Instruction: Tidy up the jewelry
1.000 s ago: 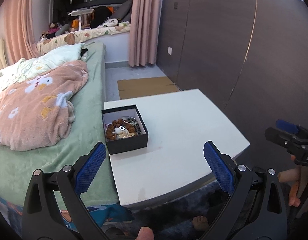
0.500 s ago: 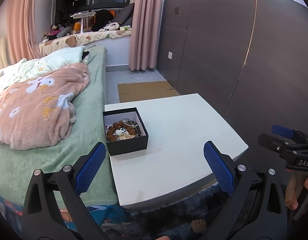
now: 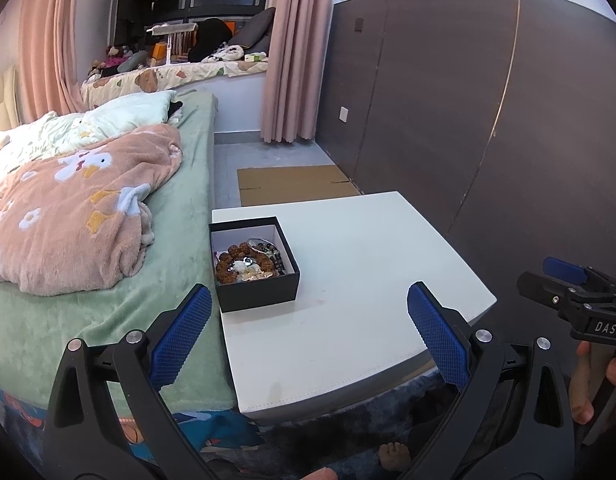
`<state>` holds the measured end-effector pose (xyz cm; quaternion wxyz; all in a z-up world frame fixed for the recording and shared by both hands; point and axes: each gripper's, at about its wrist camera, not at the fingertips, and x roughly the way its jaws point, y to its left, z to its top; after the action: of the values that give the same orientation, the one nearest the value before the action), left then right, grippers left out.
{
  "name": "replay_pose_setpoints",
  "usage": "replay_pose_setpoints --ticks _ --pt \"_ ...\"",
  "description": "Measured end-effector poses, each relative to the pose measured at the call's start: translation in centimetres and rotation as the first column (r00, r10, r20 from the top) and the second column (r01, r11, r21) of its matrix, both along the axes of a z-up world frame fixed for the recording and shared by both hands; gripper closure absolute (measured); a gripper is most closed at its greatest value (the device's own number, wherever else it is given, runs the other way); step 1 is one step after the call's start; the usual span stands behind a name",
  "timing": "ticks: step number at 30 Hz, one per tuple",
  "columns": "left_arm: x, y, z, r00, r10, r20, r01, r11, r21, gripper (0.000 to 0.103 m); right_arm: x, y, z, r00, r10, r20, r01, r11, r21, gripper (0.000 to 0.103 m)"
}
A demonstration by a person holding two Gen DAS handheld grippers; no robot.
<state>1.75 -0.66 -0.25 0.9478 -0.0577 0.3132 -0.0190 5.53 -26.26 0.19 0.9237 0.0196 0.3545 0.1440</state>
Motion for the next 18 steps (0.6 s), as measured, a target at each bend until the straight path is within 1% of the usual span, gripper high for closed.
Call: replay_pose_setpoints --ticks 18 --pt "-0.26 -0.2 0.27 1.0 0.004 0.012 -0.004 1.0 0.022 0.005 0.01 0.01 0.05 1.0 -0.001 -0.002 0.001 1.0 0.004 0.008"
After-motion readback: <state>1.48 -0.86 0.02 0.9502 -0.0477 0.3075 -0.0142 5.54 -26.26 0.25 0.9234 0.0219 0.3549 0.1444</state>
